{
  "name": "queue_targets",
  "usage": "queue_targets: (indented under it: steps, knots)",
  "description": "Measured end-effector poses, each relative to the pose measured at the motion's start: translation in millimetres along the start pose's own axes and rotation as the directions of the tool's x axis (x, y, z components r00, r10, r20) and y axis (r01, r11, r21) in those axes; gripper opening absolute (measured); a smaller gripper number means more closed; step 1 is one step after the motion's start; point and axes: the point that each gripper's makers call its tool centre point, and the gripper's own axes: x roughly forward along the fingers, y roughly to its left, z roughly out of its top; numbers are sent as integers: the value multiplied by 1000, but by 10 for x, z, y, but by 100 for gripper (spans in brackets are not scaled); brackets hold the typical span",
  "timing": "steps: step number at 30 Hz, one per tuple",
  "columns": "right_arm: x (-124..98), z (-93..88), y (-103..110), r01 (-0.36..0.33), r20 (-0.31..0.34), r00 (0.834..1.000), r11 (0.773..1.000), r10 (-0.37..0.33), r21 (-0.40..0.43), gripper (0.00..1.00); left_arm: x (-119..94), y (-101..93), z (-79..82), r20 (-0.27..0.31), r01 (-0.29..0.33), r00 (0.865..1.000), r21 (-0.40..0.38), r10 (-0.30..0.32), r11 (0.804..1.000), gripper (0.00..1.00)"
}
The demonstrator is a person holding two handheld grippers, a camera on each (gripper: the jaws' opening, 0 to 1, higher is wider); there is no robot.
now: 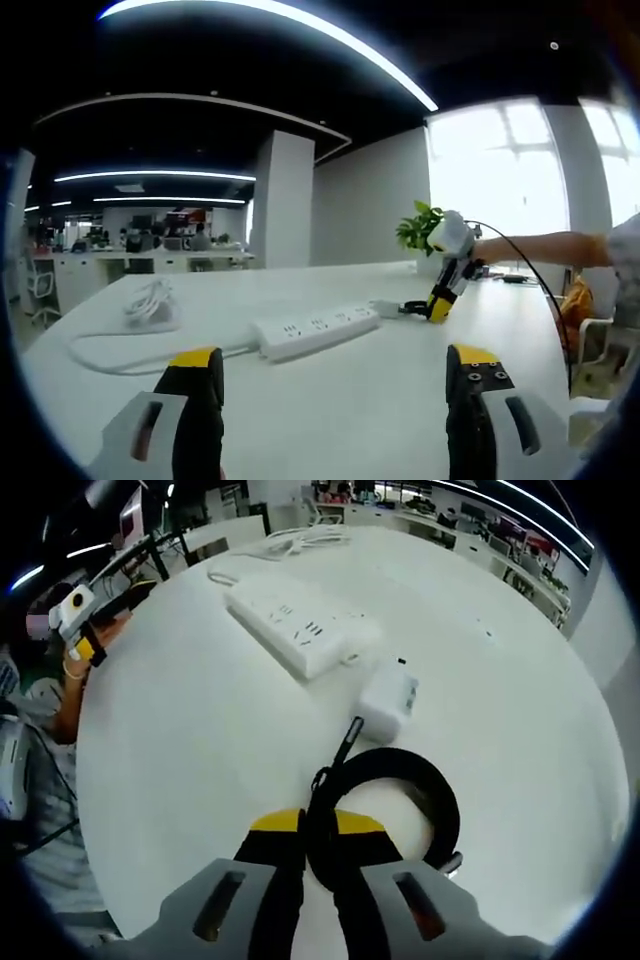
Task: Straighten the power strip on the desk, plug the charger into it
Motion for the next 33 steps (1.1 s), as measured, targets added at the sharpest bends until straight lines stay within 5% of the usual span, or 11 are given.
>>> queue_targets:
  steps: [7, 13, 20, 25, 30, 33]
  knots:
    - [-13, 7, 15, 6, 52, 999, 1000, -6, -2, 7, -27, 12, 9, 1, -6, 1000, 1, 6, 1000, 94]
    - [-82, 151, 28, 32, 213, 976, 999, -40, 41, 7, -43, 27, 36, 5, -11, 1000, 5, 11, 1000, 94]
    - [-155, 317, 72, 40, 392, 917, 995, -71, 88, 7, -19, 26, 25, 1, -9, 1000, 3, 9, 1000, 93]
    - [-269, 403, 9, 91, 496, 857, 989, -136, 115, 7, -24, 30, 25, -4, -12, 1000, 11, 12, 1000, 93]
    - [-414, 523, -59, 139, 570, 798, 980, -195, 142, 6, -1, 27, 33, -3, -13, 1000, 6, 13, 1000, 93]
    - [-446, 568, -48, 181, 584, 779, 974, -229, 139, 6, 31, -18, 35, -8, -2, 1000, 14, 2, 1000, 93]
